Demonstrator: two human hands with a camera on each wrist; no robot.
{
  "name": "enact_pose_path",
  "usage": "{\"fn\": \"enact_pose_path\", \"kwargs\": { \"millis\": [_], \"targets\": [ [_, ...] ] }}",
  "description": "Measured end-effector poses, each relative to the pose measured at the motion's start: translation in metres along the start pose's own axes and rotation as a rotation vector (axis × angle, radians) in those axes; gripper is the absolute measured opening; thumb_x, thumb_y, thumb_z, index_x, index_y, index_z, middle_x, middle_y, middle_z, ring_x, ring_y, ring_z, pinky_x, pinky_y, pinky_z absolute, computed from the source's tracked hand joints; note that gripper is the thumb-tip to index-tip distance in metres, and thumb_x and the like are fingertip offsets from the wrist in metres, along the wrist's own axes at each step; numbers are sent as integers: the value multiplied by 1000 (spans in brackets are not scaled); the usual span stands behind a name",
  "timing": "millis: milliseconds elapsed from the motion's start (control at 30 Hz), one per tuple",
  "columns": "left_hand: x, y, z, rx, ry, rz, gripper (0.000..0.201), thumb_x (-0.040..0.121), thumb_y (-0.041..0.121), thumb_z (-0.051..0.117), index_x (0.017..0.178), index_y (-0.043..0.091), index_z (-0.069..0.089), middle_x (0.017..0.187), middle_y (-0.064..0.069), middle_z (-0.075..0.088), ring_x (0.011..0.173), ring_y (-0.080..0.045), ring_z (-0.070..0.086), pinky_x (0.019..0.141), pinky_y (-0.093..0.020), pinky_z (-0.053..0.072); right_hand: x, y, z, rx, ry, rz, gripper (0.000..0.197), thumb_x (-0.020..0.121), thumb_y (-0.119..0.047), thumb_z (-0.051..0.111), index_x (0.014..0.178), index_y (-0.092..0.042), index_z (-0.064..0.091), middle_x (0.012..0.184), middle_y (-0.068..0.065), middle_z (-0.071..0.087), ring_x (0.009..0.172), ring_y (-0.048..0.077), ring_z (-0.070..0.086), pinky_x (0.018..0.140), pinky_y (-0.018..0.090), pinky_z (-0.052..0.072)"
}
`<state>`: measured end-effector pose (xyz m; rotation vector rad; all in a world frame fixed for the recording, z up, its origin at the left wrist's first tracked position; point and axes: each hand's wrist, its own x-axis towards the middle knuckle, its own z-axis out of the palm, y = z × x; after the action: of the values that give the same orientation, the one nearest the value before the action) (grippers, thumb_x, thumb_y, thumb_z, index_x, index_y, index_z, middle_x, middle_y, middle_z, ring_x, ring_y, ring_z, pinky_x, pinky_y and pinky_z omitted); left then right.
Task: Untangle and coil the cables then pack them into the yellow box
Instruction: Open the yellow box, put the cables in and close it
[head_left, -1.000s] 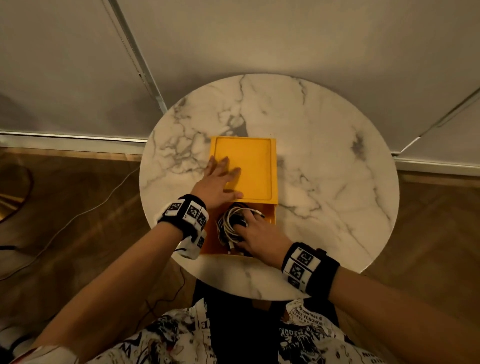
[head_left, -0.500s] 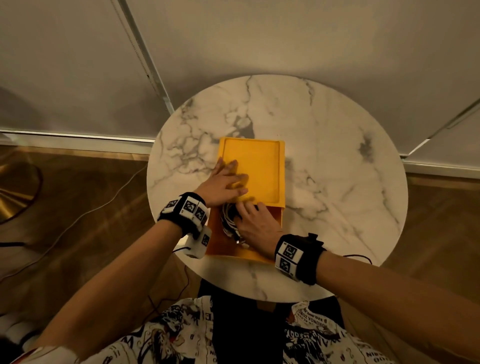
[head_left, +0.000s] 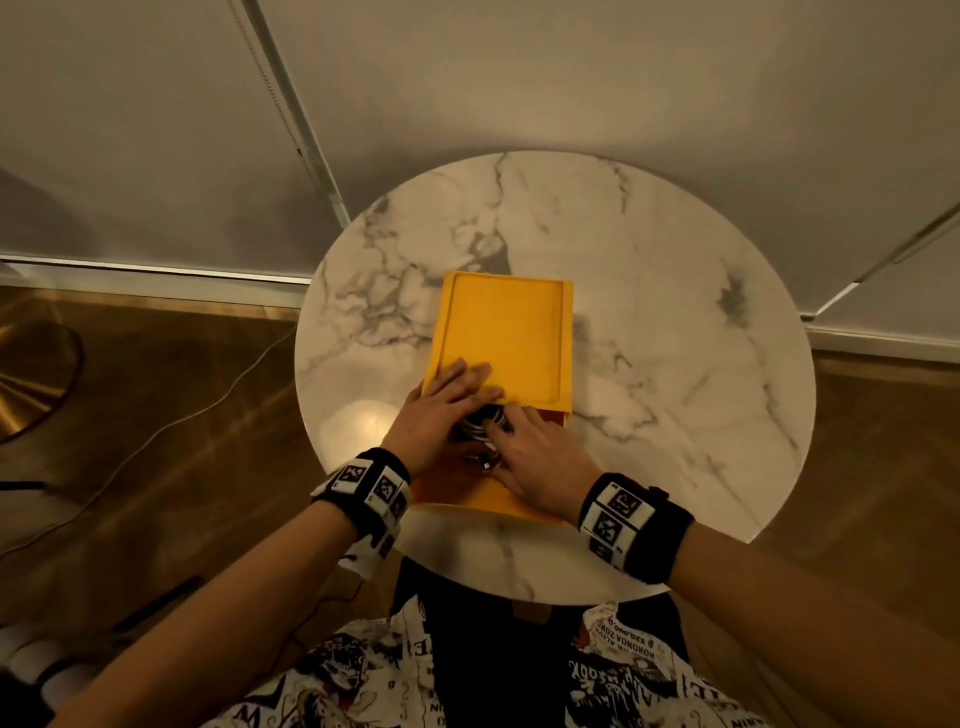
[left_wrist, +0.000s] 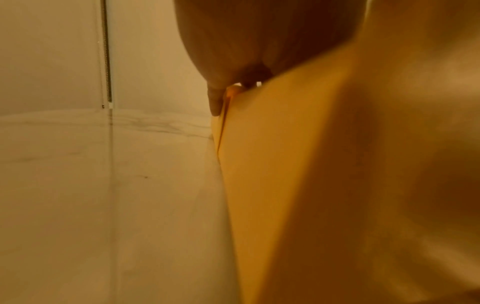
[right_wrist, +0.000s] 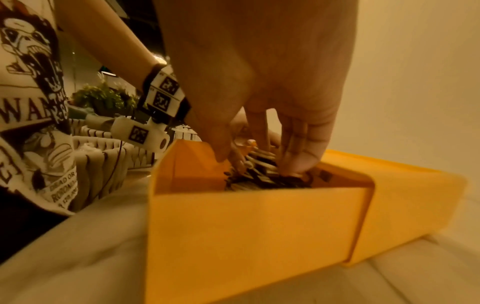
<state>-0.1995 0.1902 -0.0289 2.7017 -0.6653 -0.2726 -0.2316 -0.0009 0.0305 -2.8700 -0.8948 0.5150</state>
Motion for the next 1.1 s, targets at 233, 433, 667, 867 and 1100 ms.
{"fn": "enact_pose_path", "kwargs": {
  "millis": [233,433,667,867,1100],
  "targets": [
    [-3,-4,-3,-283,35,12,63,85,49,65,142,39,41,157,18,22,147,-5,6,117,-45,23,22,20,-7,43,-15,-38,26,96,-22,51,118,-14,62,106,10,57,93,32,59,71,38,44],
    [2,5,1,-515,230,-80,40,84,21,71,123,22,65,138,15,48,140,-6,30,116,-37,30,15,23,-6,88,46,55,25,98,-21,46,119,-13,58,105,9,59,92,31,60,69,40,48],
    [8,9,-15,-148,184,-128,37,82,56,59,114,37,66,137,21,51,134,-5,36,116,-52,10,-73,0,15,231,156,-122,14,85,-32,65,87,-18,60,84,-1,60,68,18,60,55,25,37],
    [47,10,-45,13,-7,-113,64,87,61,49,143,34,39,159,5,19,145,-22,18,113,-53,27,-85,-1,34,192,0,31,35,98,-47,39,111,-17,53,98,4,64,86,30,61,67,36,40],
    [59,3,-40,39,-231,-276,75,87,71,36,151,43,9,161,6,-15,147,-26,-17,117,-55,15,-65,17,25,307,151,324,26,97,-39,48,99,-15,57,90,9,67,85,33,61,64,33,32]
  ]
}}
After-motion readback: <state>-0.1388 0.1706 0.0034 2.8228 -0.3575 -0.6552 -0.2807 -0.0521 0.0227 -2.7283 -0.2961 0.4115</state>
